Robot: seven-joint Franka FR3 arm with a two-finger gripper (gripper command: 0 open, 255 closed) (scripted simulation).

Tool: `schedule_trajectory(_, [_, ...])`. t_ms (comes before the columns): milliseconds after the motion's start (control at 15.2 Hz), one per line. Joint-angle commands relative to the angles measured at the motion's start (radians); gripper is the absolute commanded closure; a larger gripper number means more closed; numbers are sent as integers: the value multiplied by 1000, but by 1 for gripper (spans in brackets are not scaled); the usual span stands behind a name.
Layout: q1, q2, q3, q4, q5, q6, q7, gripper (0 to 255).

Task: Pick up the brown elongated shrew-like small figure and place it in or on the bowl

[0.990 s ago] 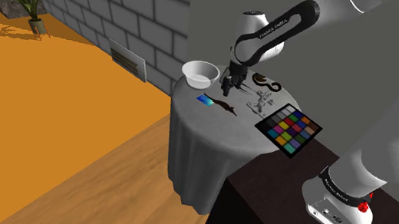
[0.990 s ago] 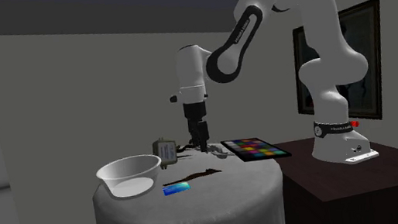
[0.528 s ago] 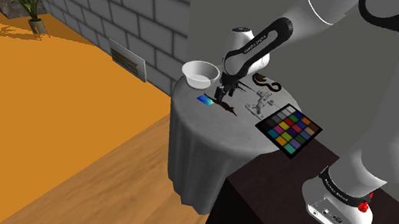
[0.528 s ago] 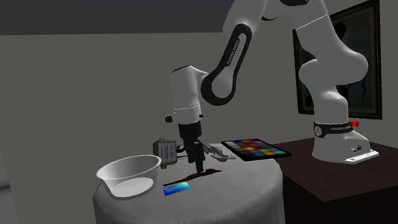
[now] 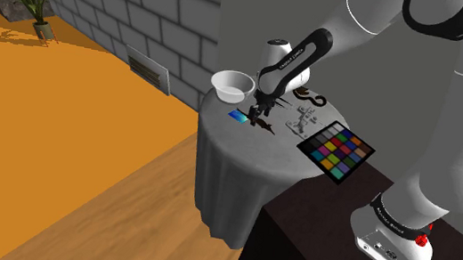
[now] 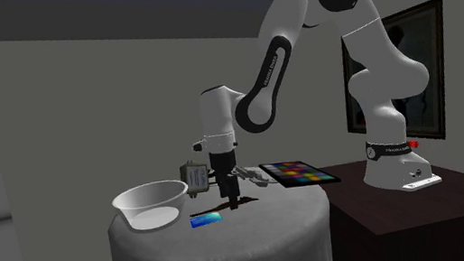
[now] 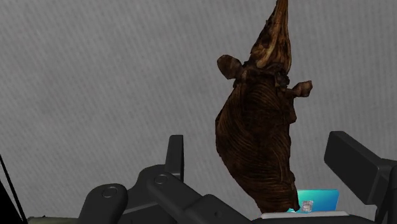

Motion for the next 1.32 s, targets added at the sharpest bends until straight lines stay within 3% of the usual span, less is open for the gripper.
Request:
schedule_trajectory(0, [0,1,0,0,0,0,0,0])
schedule_trajectory(198, [0,0,0,0,0,0,0,0])
schedule_trajectory(264, [0,0,0,0,0,0,0,255])
schedule_trajectory(858, [0,1,0,0,0,0,0,255])
schedule_trajectory(1254, [1,-70,-1,-4,-1,-66,-1,255])
